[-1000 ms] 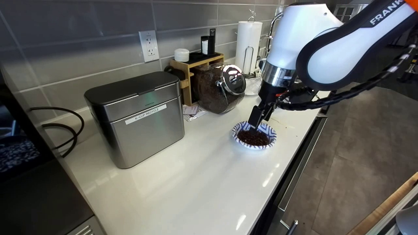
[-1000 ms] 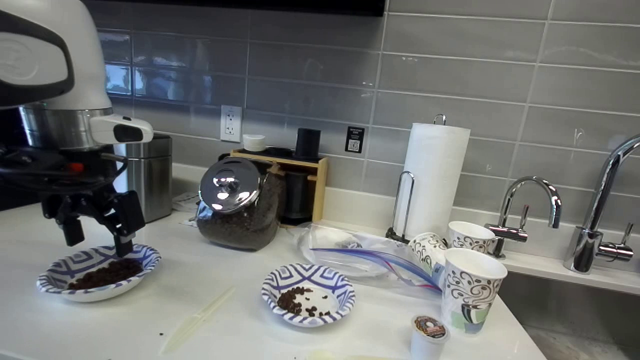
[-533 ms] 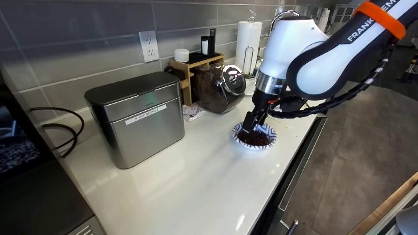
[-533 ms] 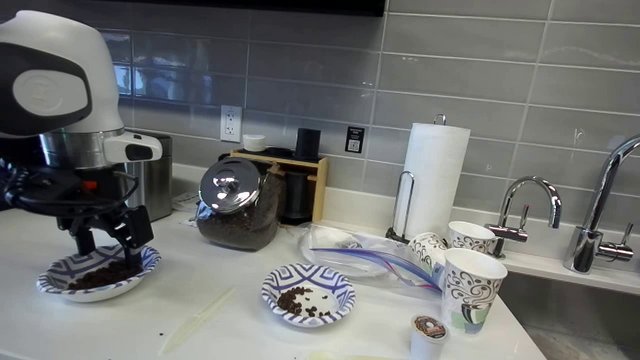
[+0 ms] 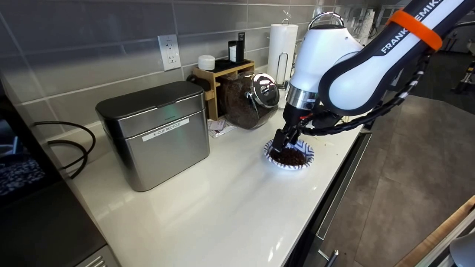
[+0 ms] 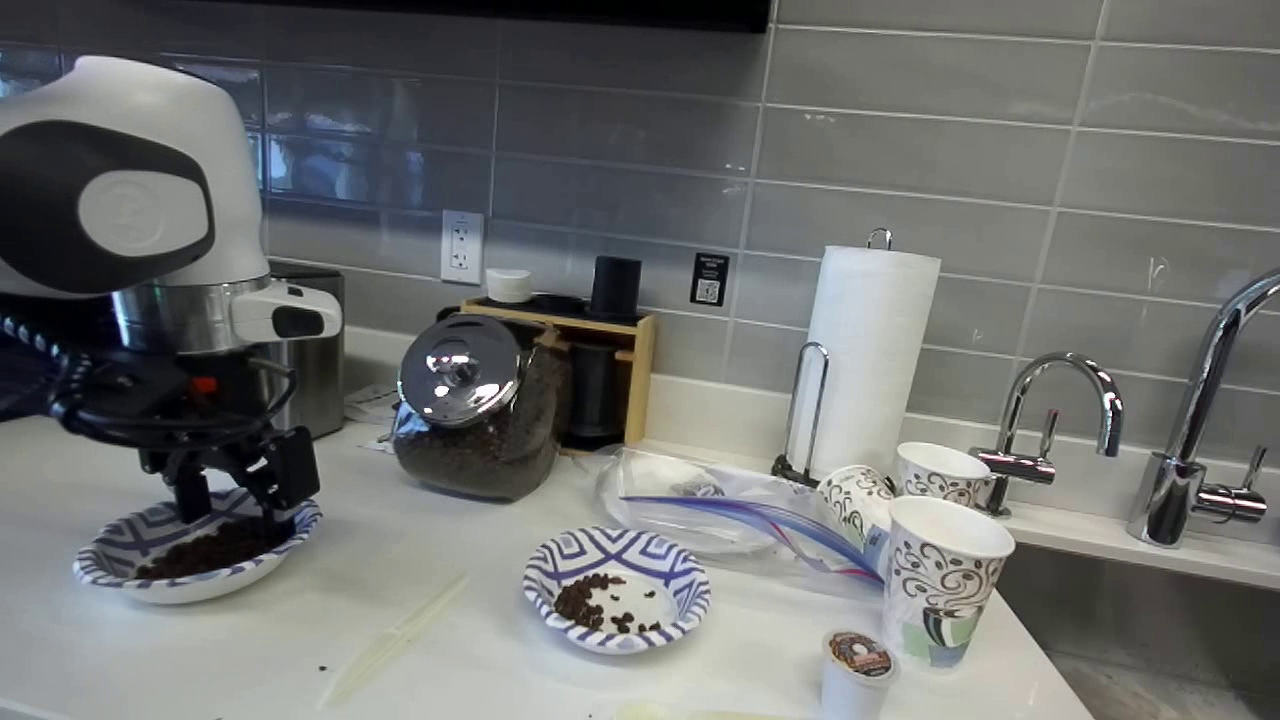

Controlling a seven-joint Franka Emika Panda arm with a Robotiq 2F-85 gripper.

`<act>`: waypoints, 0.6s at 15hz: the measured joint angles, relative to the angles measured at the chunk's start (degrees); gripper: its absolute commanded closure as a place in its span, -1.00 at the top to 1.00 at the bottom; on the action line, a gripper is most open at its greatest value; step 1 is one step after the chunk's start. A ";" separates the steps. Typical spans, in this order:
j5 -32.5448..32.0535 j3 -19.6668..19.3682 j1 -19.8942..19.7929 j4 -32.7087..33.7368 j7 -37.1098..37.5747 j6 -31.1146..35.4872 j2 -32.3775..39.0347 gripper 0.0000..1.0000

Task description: Pick up the beans in the bowl on the left then place them on the plastic knife and then drop the beans on the knife into the bowl on the right

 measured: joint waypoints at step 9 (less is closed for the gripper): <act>0.04 -0.23 0.44 1.61 0.00 0.00 2.54 0.62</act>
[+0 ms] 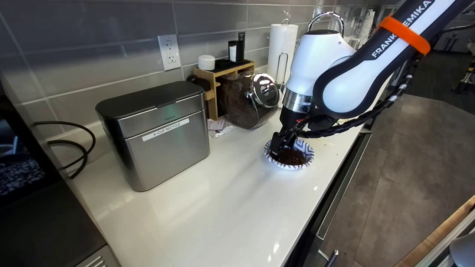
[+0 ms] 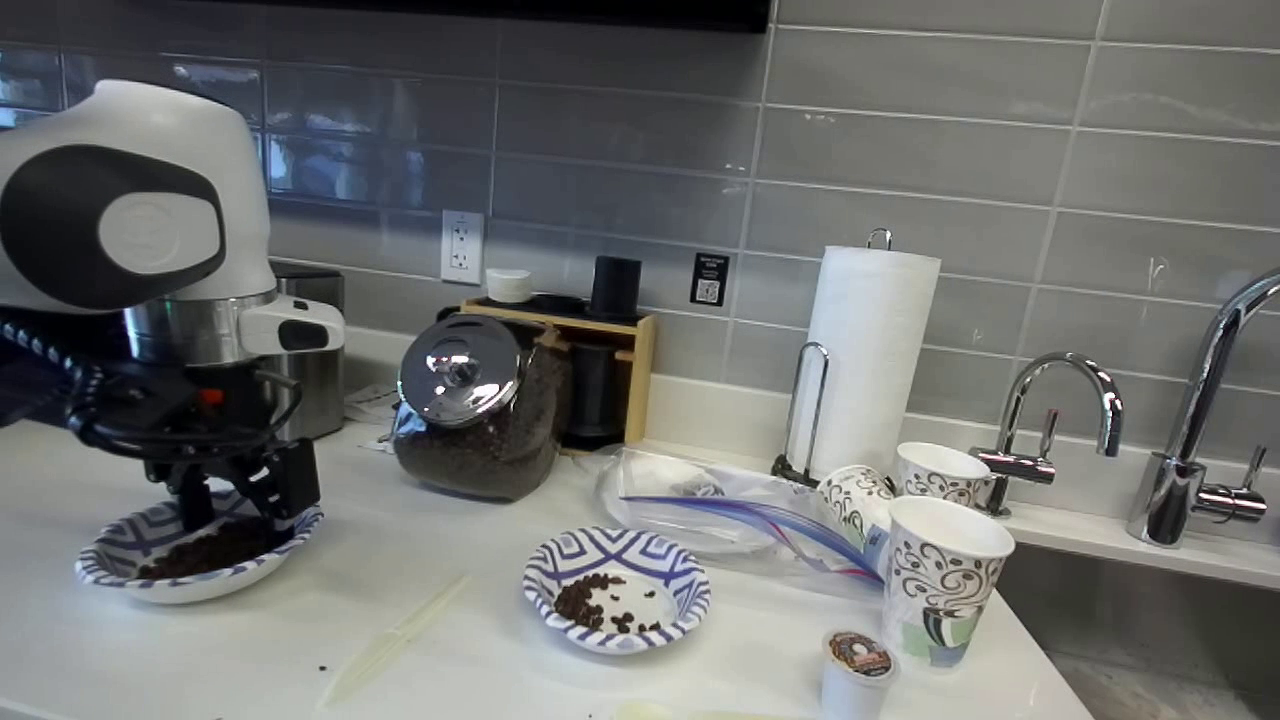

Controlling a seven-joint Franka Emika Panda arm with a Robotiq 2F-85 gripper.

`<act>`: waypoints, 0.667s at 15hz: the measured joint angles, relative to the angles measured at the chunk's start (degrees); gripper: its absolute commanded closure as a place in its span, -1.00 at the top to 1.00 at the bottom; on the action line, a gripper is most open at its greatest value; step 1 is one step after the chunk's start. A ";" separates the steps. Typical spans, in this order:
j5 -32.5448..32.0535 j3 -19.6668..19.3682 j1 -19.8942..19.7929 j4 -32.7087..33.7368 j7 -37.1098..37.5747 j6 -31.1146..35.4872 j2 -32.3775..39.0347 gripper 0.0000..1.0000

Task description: Pick up the beans in the bowl on the left then place them on the plastic knife and then drop the beans on the knife into the bowl on the right

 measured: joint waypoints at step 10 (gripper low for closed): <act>0.00 -0.01 0.44 1.48 -0.01 0.00 1.19 -0.03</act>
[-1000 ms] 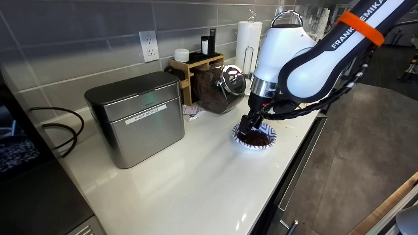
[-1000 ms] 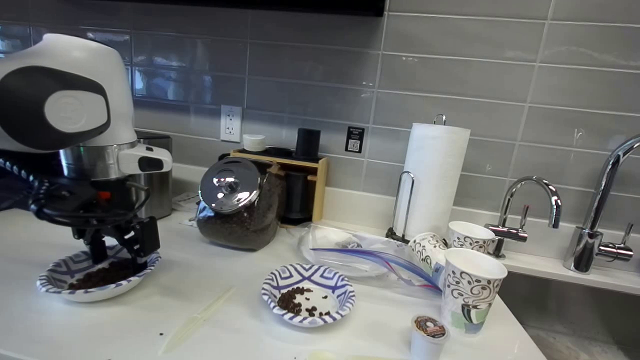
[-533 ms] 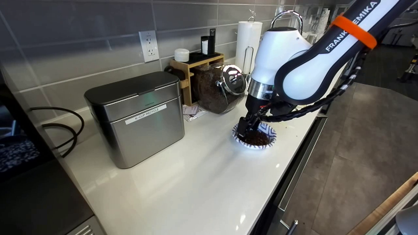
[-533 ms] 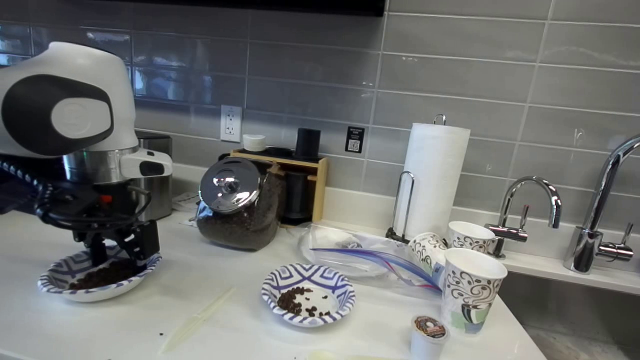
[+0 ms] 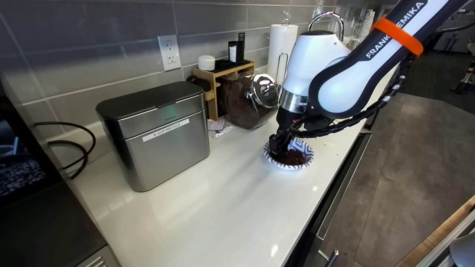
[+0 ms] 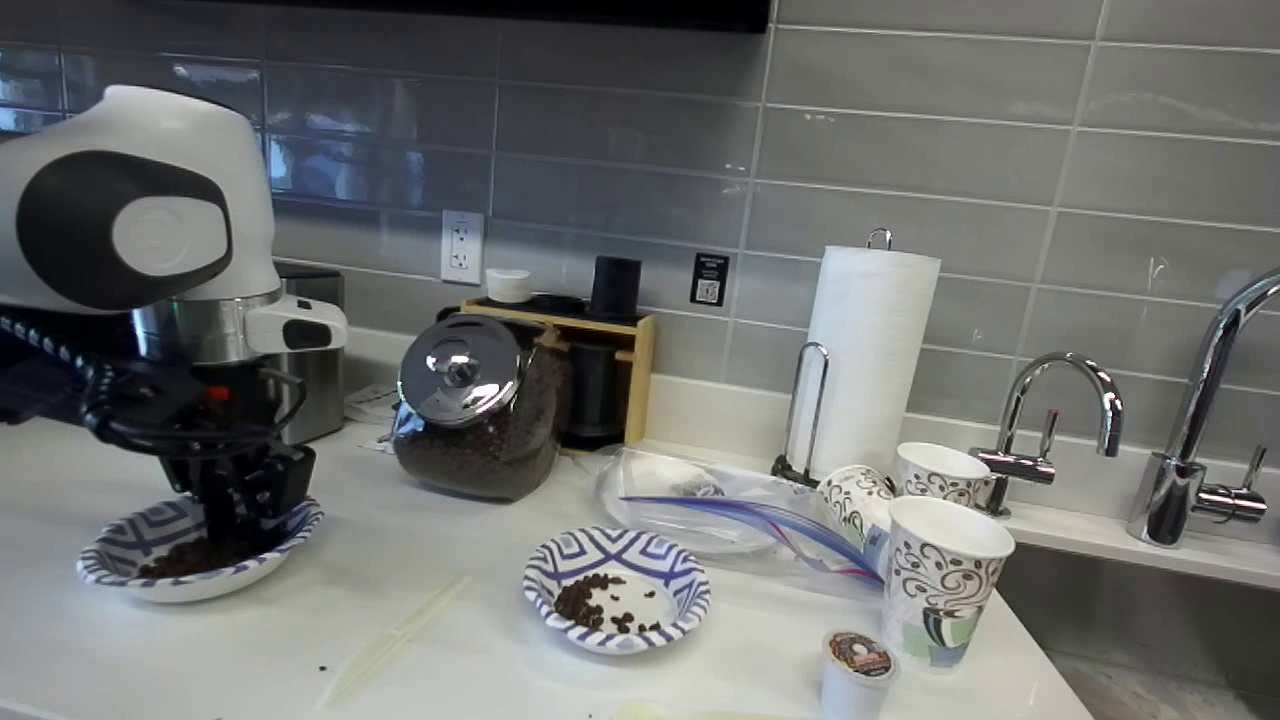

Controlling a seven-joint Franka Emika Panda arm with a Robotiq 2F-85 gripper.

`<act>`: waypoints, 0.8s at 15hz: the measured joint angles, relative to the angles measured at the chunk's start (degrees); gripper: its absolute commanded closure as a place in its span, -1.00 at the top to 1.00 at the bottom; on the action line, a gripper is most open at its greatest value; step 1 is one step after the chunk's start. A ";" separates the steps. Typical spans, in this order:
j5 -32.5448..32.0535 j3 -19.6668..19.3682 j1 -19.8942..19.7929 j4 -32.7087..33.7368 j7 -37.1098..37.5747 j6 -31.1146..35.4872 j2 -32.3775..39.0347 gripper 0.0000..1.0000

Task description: Pick up the beans in the bowl on the left then place them on the plastic knife and then drop the beans on the knife into the bowl on the right

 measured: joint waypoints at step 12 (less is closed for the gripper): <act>0.00 -0.15 0.28 0.27 0.00 0.00 0.07 -0.24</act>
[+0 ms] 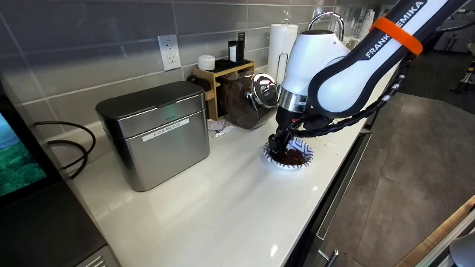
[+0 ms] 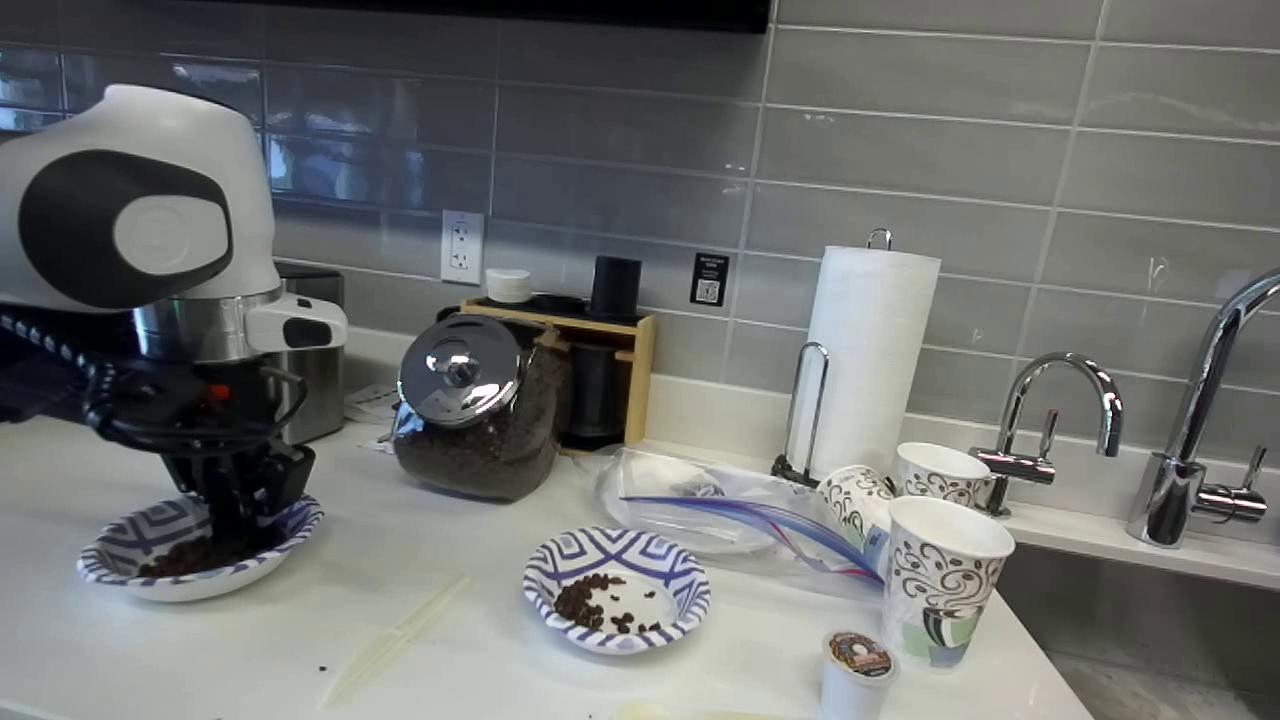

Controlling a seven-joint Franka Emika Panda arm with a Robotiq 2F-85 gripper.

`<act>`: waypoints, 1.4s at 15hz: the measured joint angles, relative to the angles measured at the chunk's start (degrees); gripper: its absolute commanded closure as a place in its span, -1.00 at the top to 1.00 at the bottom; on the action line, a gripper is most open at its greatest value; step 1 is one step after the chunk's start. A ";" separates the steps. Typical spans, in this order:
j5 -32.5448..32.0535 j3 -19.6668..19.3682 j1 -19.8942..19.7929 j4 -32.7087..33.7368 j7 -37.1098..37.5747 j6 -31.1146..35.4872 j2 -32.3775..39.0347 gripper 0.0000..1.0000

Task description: Pick up the beans in the bowl on the left then place them on the plastic knife and then drop the beans on the knife into the bowl on the right

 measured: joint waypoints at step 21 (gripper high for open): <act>-0.01 -0.11 0.24 0.04 0.00 0.00 -1.14 -0.82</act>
